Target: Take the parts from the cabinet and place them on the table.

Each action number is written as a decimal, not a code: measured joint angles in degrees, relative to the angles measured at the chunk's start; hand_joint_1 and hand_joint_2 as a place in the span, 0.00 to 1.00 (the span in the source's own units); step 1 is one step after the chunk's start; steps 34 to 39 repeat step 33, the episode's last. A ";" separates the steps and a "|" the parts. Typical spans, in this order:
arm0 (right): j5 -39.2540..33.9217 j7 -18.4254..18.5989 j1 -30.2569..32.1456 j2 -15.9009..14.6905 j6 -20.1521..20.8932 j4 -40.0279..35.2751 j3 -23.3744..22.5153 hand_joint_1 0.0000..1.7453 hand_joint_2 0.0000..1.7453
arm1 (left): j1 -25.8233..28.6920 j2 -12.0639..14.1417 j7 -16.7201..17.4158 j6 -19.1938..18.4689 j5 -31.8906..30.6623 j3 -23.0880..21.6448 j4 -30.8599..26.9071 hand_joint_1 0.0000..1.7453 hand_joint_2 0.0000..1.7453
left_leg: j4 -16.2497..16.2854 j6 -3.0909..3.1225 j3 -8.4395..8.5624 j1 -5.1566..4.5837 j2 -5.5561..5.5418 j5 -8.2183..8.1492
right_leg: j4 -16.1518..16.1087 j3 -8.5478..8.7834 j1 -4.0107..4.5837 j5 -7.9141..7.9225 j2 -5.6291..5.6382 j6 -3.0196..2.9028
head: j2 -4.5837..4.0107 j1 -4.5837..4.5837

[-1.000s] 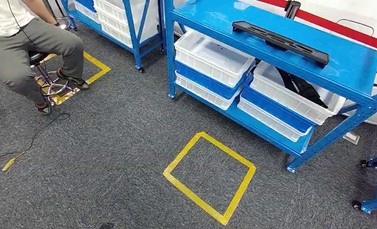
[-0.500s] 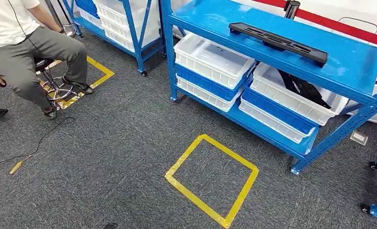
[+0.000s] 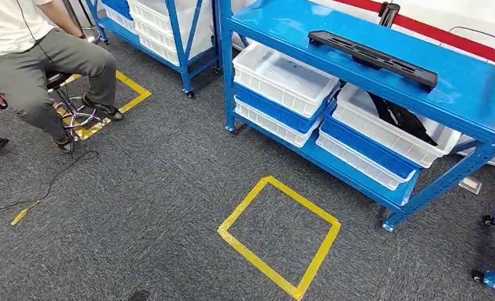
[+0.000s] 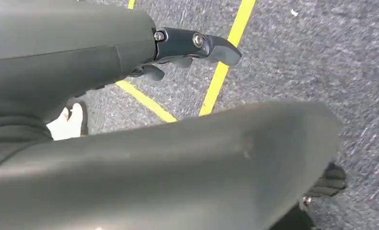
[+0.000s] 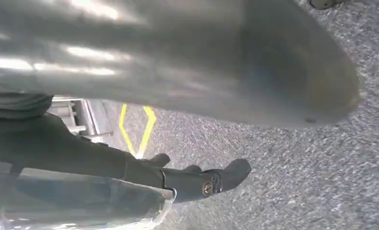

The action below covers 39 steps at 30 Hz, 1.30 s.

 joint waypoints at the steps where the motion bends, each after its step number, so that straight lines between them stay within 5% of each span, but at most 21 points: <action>1: 0.00 0.00 0.05 -0.07 0.00 0.00 0.00 0.00 0.00 | 0.09 -0.04 0.00 -0.09 0.00 0.00 0.00 0.00 0.00 | 0.02 -0.11 0.05 0.09 -0.06 -0.03 | -2.25 1.20 -0.33 1.30 -0.02 0.76 | 0.00 0.00; 4: 0.04 0.00 -0.09 -0.17 0.00 0.02 0.00 0.00 0.00 | 0.09 -0.07 -0.24 -0.33 0.00 0.00 0.00 0.00 0.00 | 0.06 -1.26 0.39 0.47 -0.16 -0.20 | -18.77 9.66 -1.30 7.11 -0.48 2.62 | 0.00 0.24; 8: 0.02 0.00 -0.08 -0.17 0.02 0.02 0.00 0.00 0.00 | 0.08 -0.02 -0.42 -0.46 0.04 0.00 0.00 0.00 0.00 | -0.10 -3.04 0.69 0.43 -0.11 -0.74 | -19.28 9.44 -0.19 7.15 -0.39 0.37 | 0.00 0.09; 10: 0.02 0.00 -0.04 -0.22 0.02 0.00 0.00 0.00 0.00 | 0.09 0.00 -0.42 -0.48 0.13 0.00 0.00 0.00 0.00 | 1.10 -3.67 0.65 0.95 0.08 -1.48 | -19.76 10.66 -1.16 7.30 -0.22 -0.97 | 0.00 -0.09; 13: 0.02 0.00 -0.10 -0.20 0.04 0.02 0.00 0.00 0.00 | 0.13 0.09 -0.52 -1.40 0.17 0.00 0.00 0.00 0.00 | 13.50 -3.58 -5.33 0.75 -0.07 -7.99 | -19.75 11.53 -0.36 6.71 -0.40 -2.31 | 0.00 -0.44; 15: 0.02 0.00 -0.10 -0.19 0.30 0.02 0.00 0.00 0.00 | 0.35 0.07 -0.57 -1.49 0.15 0.00 0.00 0.00 0.00 | 19.35 -3.44 -9.19 0.75 -0.06 -8.99 | -19.72 11.89 0.19 6.33 -0.32 -2.79 | 0.00 -0.42; 17: 0.02 0.00 0.00 -0.17 0.44 0.02 0.00 0.00 0.00 | 0.43 0.15 -0.57 -1.36 -0.02 0.00 0.00 0.00 0.00 | 14.46 -3.10 -7.54 0.74 -0.05 -4.48 | -19.68 12.83 0.31 5.55 -0.02 -2.64 | 0.00 -0.42; 19: 0.02 0.00 0.08 -0.04 0.57 0.02 0.00 0.00 0.00 | 0.42 0.26 -0.68 -1.20 -0.02 0.00 0.00 0.00 0.00 | 4.31 -2.58 -2.79 0.74 -0.01 1.26 | -19.69 14.35 0.32 4.48 0.21 -2.13 | 0.00 -0.44; 21: 0.04 0.00 -0.05 0.02 0.57 0.02 0.00 0.00 0.00 | 0.25 0.28 -0.85 -1.00 -0.02 -0.02 0.00 0.00 0.00 | 2.30 -2.23 -1.23 0.09 0.00 -0.40 | -19.70 14.05 1.15 3.52 0.26 -1.21 | 0.00 -0.37; 24: 0.11 0.00 -0.17 0.00 0.57 0.00 0.00 0.00 0.00 | 0.23 0.26 -0.87 -0.76 -0.02 0.00 0.00 0.00 0.00 | 1.37 -1.17 -0.89 -0.10 -0.14 -0.73 | -19.87 15.53 1.40 3.71 0.19 -0.24 | 0.00 -0.28; 26: 0.20 0.02 -0.19 -0.04 0.55 0.00 0.00 0.00 0.00 | 0.29 0.24 -0.90 -0.52 -0.04 0.00 0.00 0.00 0.00 | 0.81 -0.72 0.18 0.14 -0.20 -0.68 | -16.96 13.65 0.90 2.77 0.12 0.20 | 0.00 -0.11; 29: 0.20 0.00 -0.30 0.02 0.55 0.00 0.00 0.00 0.00 | 0.17 0.28 -0.98 -0.46 -0.09 0.00 -0.02 0.00 0.00 | 0.80 -0.24 0.51 0.06 -0.21 -1.46 | -3.44 4.30 0.42 -0.99 0.11 0.00 | 0.00 -0.15; 31: 0.24 0.02 0.04 0.02 0.52 0.00 0.00 0.00 0.00 | 0.31 0.28 -0.98 -0.48 -0.09 0.00 -0.02 0.00 0.00 | 0.80 -0.33 1.28 0.02 -0.45 -2.18 | -1.93 1.34 0.28 -1.17 0.11 0.49 | 0.00 -0.13; 33: 0.26 0.07 0.19 0.02 0.52 0.00 0.00 0.00 0.00 | 0.42 0.22 -0.98 -0.52 -0.09 0.00 -0.02 0.00 0.00 | 0.79 -0.63 2.49 0.04 -0.58 -3.00 | -9.99 3.24 0.11 4.00 0.06 1.92 | 0.00 -0.09; 39: 0.26 0.07 0.19 0.02 0.52 0.00 0.00 0.00 0.00 | 0.42 0.22 -0.98 -0.52 -0.09 0.00 -0.02 0.00 0.00 | 0.79 -0.63 2.49 0.04 -0.58 -3.00 | -9.99 3.24 0.11 4.00 0.06 1.92 | 0.00 -0.09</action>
